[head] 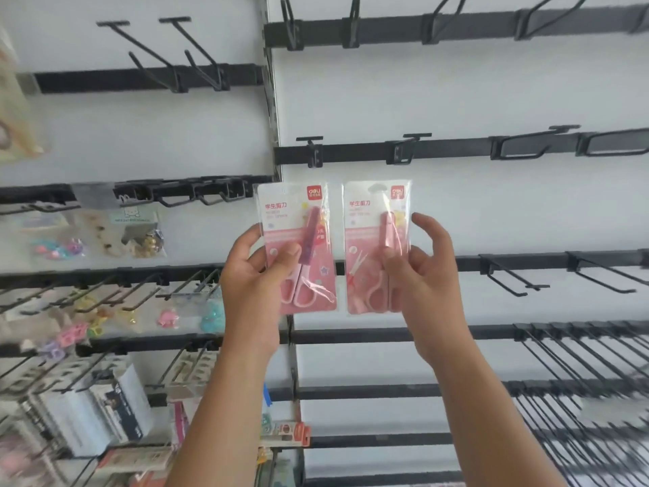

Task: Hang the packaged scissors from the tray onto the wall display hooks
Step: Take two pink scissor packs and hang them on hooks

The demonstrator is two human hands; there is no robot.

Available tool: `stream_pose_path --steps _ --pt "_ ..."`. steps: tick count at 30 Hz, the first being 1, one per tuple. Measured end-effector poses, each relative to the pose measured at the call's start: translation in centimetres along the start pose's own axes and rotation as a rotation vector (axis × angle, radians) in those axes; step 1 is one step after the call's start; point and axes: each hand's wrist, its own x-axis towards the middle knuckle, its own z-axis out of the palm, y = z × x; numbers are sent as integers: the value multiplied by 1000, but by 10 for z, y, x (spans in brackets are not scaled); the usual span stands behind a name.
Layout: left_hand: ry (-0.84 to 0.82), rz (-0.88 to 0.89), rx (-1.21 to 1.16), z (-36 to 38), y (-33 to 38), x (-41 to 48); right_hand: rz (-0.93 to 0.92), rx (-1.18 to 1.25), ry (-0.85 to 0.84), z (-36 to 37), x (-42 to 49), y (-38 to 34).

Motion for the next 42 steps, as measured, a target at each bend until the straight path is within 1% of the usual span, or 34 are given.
stream_pose_path --steps 10,16,20,32,37,42 --pt "48 73 5 32 -8 40 -36 3 140 -7 31 -7" --pt "104 186 66 44 -15 61 -33 -25 144 -10 41 -1" --pt "170 210 79 46 -26 67 -42 -48 135 -14 46 5" --pt "239 198 114 52 -36 76 -52 -47 150 -26 62 3" --pt "284 175 42 47 -28 74 -76 -57 147 -31 71 -2" --pt "254 158 165 48 -33 79 -67 -52 179 -34 72 -4"
